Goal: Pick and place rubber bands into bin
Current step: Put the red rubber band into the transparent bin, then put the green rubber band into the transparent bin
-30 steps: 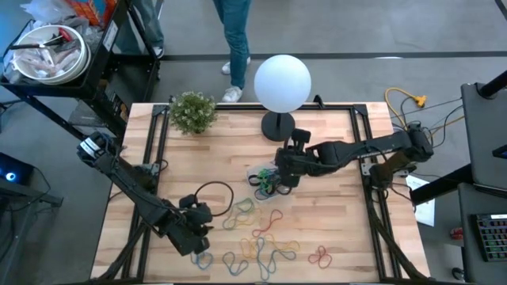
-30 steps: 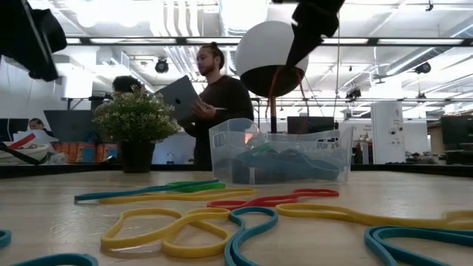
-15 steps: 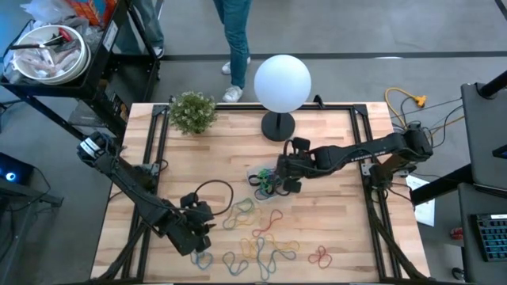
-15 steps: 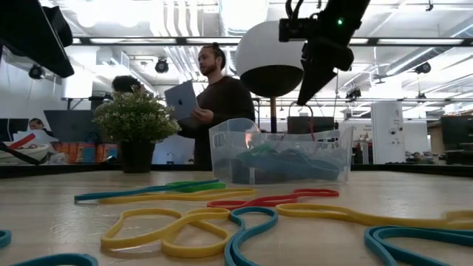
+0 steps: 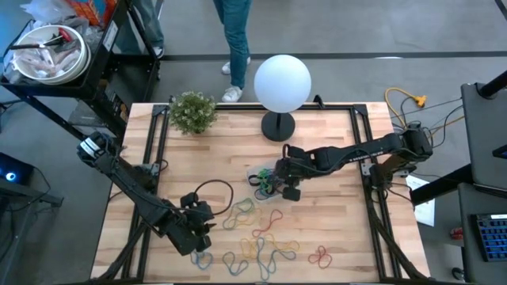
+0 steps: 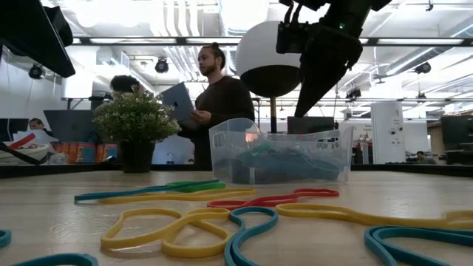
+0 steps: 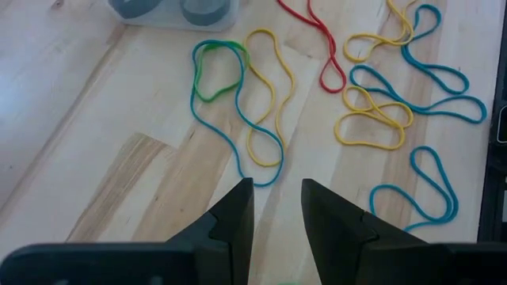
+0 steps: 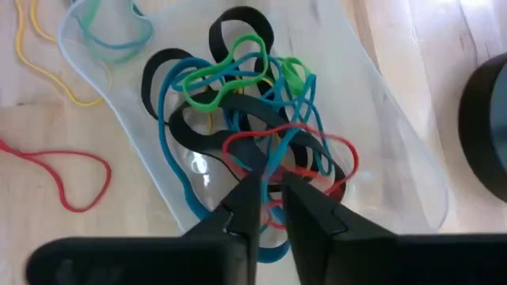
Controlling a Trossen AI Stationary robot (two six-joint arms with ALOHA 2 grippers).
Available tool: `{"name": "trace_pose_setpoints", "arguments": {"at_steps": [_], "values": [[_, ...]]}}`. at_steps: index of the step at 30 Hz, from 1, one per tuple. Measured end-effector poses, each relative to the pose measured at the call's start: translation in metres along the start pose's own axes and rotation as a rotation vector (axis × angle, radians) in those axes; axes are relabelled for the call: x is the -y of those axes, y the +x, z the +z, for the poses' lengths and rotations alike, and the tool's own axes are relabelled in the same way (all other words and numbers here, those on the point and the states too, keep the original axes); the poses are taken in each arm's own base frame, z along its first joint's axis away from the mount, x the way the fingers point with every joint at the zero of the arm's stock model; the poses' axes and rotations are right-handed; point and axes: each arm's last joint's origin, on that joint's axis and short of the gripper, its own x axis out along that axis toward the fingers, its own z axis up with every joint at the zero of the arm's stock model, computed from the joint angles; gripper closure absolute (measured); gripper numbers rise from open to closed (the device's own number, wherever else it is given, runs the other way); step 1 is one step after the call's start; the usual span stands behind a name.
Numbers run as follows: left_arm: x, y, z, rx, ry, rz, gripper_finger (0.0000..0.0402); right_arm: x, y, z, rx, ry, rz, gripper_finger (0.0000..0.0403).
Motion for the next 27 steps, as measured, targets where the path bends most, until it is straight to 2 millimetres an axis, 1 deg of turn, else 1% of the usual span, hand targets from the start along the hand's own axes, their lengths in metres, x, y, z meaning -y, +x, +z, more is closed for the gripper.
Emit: {"name": "trace_pose_setpoints", "arguments": {"at_steps": [7, 9, 12, 15, 20, 24, 27], "values": [[0.0, 0.0, 0.0, -0.001, 0.0, 0.0, 0.0311, 0.0, -0.003, 0.004, 0.016, -0.007, -0.003, 0.0285], [0.0, 0.0, 0.0, -0.012, 0.0, -0.006, 0.0311, 0.0, -0.005, 0.006, 0.023, -0.009, 0.0, 0.0271], [0.001, 0.0, -0.003, -0.083, 0.018, -0.039, 0.0311, -0.006, -0.01, 0.009, 0.041, -0.045, 0.031, 0.0257], [0.001, 0.0, -0.006, -0.184, 0.066, -0.078, 0.0311, -0.015, -0.016, 0.012, 0.062, -0.096, 0.054, 0.0253], [-0.003, -0.001, -0.012, -0.313, 0.161, -0.096, 0.0311, -0.031, -0.025, 0.014, 0.092, -0.179, 0.09, 0.0258], [-0.007, -0.001, -0.015, -0.352, 0.229, -0.088, 0.0311, -0.045, -0.031, 0.014, 0.102, -0.215, 0.15, 0.0264], [-0.011, 0.004, -0.021, -0.366, 0.258, -0.085, 0.0311, -0.054, -0.035, 0.012, 0.106, -0.23, 0.181, 0.0269]]}}
